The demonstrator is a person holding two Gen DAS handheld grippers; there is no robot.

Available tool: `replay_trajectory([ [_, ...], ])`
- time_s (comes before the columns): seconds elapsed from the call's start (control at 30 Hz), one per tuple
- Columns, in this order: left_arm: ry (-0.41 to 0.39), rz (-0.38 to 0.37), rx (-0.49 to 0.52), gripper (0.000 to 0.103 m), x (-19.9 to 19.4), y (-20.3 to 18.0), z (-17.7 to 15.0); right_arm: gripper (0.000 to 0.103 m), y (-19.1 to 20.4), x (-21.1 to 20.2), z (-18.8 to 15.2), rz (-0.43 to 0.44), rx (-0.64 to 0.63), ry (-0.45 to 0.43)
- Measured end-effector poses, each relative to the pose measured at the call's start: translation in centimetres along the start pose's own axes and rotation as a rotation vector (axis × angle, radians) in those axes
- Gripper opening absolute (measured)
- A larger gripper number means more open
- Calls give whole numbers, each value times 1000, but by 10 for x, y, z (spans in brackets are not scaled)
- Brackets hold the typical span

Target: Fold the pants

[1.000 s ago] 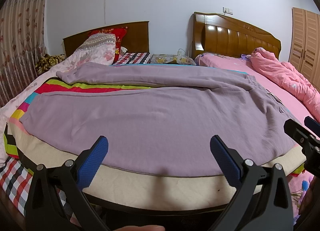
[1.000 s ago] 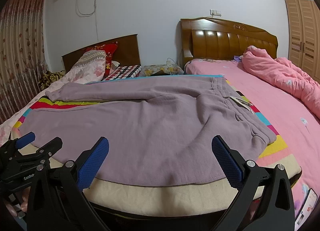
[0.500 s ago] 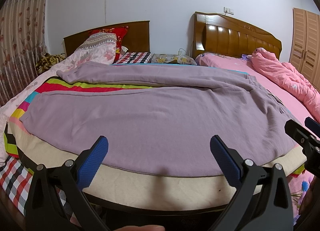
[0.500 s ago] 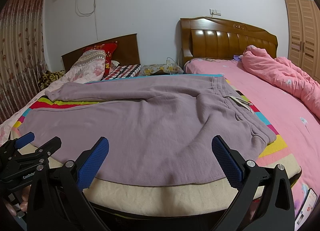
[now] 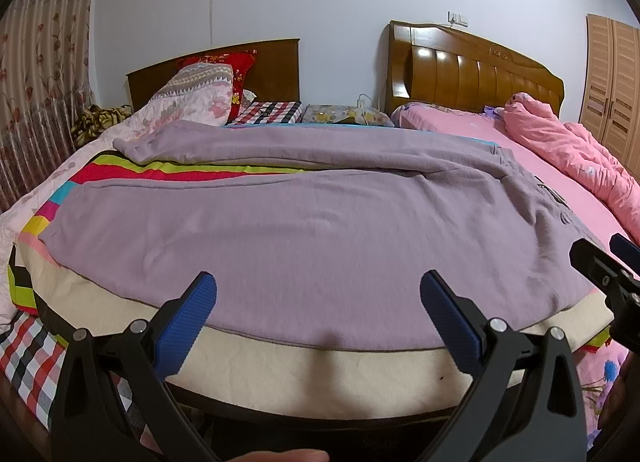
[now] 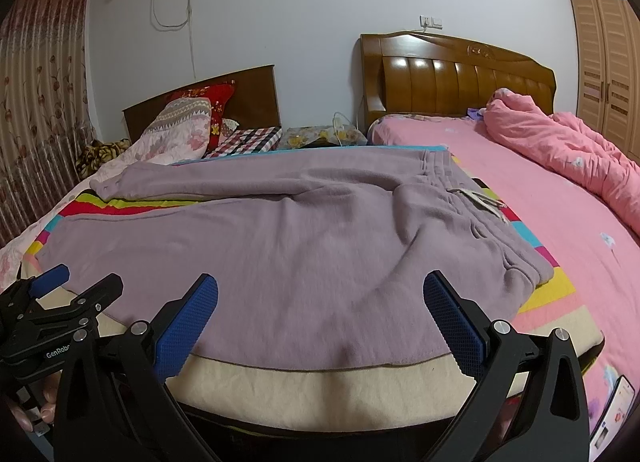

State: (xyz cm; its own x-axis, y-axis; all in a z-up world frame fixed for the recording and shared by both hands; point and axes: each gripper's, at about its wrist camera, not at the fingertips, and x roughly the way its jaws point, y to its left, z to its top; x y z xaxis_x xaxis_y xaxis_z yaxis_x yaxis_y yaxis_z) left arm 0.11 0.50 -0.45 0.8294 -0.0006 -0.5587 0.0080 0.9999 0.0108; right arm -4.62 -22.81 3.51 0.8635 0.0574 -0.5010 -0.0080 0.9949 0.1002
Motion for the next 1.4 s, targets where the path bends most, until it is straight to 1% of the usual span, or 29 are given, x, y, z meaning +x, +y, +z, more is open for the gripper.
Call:
replay_trajectory([
  [0.23, 9, 1, -8, 102, 0, 2, -5, 99, 0, 0, -1, -4, 3, 10],
  [0.47, 13, 1, -9, 102, 0, 3, -4, 99, 1, 0, -1, -4, 1, 14],
  [0.83, 47, 27, -29, 102, 5, 10, -3, 99, 0, 5, -3, -10, -8, 39],
  [0.93, 51, 37, -22, 102, 8, 12, 0, 99, -2, 9, -3, -2, -15, 44],
  [1.03, 63, 51, 5, 102, 15, 13, 4, 99, -5, 16, 1, 18, -40, 49],
  [1.17, 86, 62, 31, 102, 29, 16, 18, 99, -17, 34, 21, 87, -18, 89],
  [1.23, 109, 48, 36, 102, 37, 19, 29, 99, -24, 42, 36, 139, -9, 99],
  [1.3, 137, 28, 47, 102, 48, 20, 44, 99, -34, 56, 60, 221, -11, 122],
  [1.33, 147, 13, 59, 102, 53, 22, 53, 99, -37, 63, 70, 244, -16, 128],
  [1.37, 153, -9, 75, 102, 58, 23, 64, 99, -42, 72, 85, 257, -27, 130],
  [1.4, 152, -16, 91, 102, 63, 25, 75, 99, -49, 86, 106, 251, -45, 129],
])
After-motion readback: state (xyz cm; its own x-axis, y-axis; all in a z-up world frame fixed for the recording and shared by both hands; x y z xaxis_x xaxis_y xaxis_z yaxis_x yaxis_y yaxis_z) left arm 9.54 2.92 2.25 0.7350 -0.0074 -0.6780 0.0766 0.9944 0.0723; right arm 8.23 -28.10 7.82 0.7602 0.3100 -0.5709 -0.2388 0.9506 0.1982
